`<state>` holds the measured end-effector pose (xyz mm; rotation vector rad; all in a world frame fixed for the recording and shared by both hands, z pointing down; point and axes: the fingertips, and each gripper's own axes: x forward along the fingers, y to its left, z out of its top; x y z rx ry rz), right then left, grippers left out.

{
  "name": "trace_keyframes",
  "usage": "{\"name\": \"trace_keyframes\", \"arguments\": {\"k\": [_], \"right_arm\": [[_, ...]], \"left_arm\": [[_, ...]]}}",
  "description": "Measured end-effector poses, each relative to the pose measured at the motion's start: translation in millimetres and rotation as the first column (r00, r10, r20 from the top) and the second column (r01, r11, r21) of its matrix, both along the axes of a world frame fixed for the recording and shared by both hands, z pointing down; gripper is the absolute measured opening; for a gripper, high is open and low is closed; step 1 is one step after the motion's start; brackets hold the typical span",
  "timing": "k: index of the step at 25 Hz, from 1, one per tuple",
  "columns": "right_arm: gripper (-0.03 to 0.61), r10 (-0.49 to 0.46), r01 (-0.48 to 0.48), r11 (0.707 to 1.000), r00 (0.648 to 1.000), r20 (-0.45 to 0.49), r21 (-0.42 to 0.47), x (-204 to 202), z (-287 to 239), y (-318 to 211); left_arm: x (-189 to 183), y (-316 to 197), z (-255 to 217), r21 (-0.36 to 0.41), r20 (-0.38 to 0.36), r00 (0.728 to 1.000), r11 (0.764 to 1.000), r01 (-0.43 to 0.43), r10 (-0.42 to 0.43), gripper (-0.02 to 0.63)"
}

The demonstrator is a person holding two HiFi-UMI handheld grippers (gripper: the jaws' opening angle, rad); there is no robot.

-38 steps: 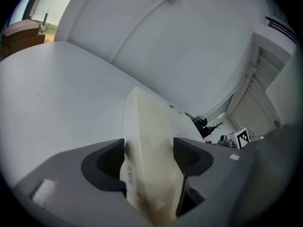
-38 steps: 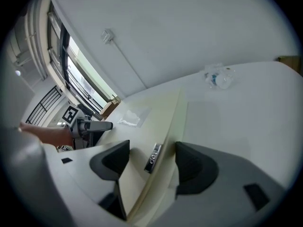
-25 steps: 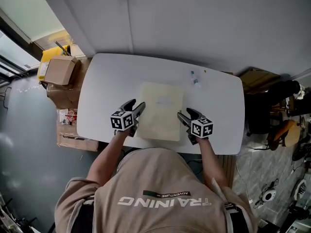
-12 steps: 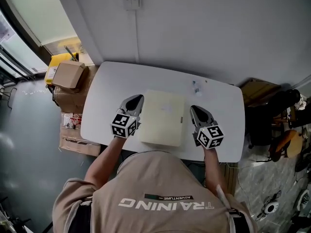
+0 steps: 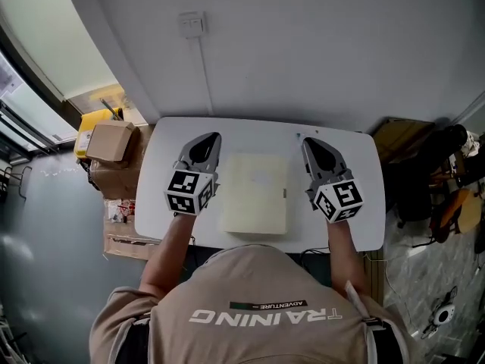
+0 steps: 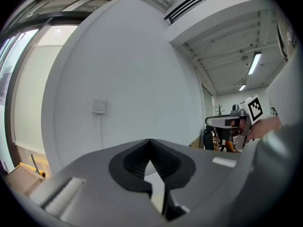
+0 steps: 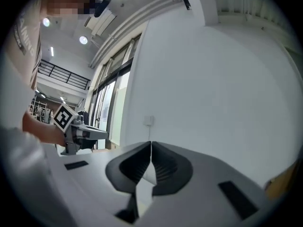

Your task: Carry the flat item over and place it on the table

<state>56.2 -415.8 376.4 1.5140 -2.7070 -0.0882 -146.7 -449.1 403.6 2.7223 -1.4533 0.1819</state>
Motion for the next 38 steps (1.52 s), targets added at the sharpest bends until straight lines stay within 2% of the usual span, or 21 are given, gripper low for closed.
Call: {"name": "trace_keyframes", "arguments": {"k": [3, 8, 14, 21, 24, 38], "right_arm": [[0.011, 0.022, -0.022, 0.999, 1.000, -0.009, 0.041, -1.2, -24.1, -1.9], [0.011, 0.027, -0.031, 0.999, 0.995, 0.101, 0.041, 4.9, -56.9, -1.7], [0.009, 0.062, -0.064, 0.998, 0.994, 0.087, 0.019, 10.1, -62.2, -3.5], [0.008, 0.075, -0.076, 0.997, 0.996, 0.046, 0.017, 9.9, -56.7, -6.2], [0.008, 0.084, -0.084, 0.996, 0.996, 0.019, -0.002, 7.6, -44.0, -0.7], [0.008, 0.044, -0.044, 0.999, 0.999, 0.011, 0.025, -0.5, -51.3, -7.8]], "left_arm": [[1.1, 2.4, -22.9, 0.036, 0.014, 1.000, 0.999, 0.006, -0.007, 0.005], [7.6, 2.5, -46.9, 0.065, 0.013, 1.000, 0.998, 0.010, -0.011, 0.006], [4.8, 2.6, -57.9, 0.080, 0.019, 0.999, 0.996, 0.024, -0.026, 0.005], [7.7, 1.2, -50.1, 0.069, 0.008, 1.000, 0.997, 0.014, -0.015, 0.005], [11.0, 8.1, -39.2, 0.041, 0.005, 1.000, 0.999, -0.001, 0.000, 0.005], [10.7, 4.8, -45.3, 0.045, -0.028, 0.999, 0.999, 0.023, -0.022, 0.006]]}}
